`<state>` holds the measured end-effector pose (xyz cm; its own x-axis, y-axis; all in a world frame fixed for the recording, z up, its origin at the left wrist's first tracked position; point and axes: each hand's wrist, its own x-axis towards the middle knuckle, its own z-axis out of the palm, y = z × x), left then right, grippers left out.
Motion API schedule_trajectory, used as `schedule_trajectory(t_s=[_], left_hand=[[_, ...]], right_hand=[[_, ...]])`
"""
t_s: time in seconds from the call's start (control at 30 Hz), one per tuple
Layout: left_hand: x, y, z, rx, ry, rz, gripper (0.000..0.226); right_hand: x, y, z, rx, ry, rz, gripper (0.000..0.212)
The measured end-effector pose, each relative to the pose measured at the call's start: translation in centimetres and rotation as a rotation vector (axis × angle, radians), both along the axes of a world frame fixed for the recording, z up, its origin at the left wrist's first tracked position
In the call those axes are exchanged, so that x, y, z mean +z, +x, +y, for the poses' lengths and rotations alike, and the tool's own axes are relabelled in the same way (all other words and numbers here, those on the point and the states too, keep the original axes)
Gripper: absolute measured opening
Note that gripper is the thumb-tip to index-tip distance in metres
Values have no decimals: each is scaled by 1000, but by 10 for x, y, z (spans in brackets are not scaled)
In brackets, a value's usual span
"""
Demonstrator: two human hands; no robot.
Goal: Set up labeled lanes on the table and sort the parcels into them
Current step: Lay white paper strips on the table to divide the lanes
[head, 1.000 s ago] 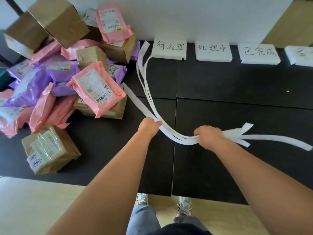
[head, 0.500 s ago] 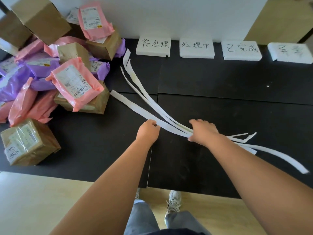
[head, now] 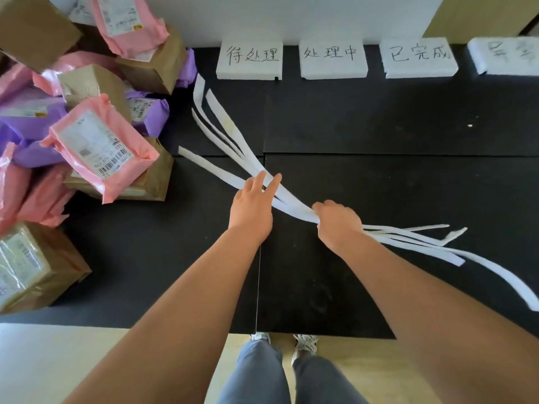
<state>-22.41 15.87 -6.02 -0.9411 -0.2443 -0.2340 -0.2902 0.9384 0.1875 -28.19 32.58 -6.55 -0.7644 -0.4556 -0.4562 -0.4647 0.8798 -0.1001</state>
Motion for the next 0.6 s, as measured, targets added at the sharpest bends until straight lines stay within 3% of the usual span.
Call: schedule_trajectory(t_s=[0.2, 0.6], left_hand=[[-1, -19, 13, 15, 78, -33, 93], [5, -78, 129, -27, 61, -55, 73]], right_hand=[[16, -25, 44, -149, 39, 75, 32], [33, -98, 188, -171, 212, -8, 31]])
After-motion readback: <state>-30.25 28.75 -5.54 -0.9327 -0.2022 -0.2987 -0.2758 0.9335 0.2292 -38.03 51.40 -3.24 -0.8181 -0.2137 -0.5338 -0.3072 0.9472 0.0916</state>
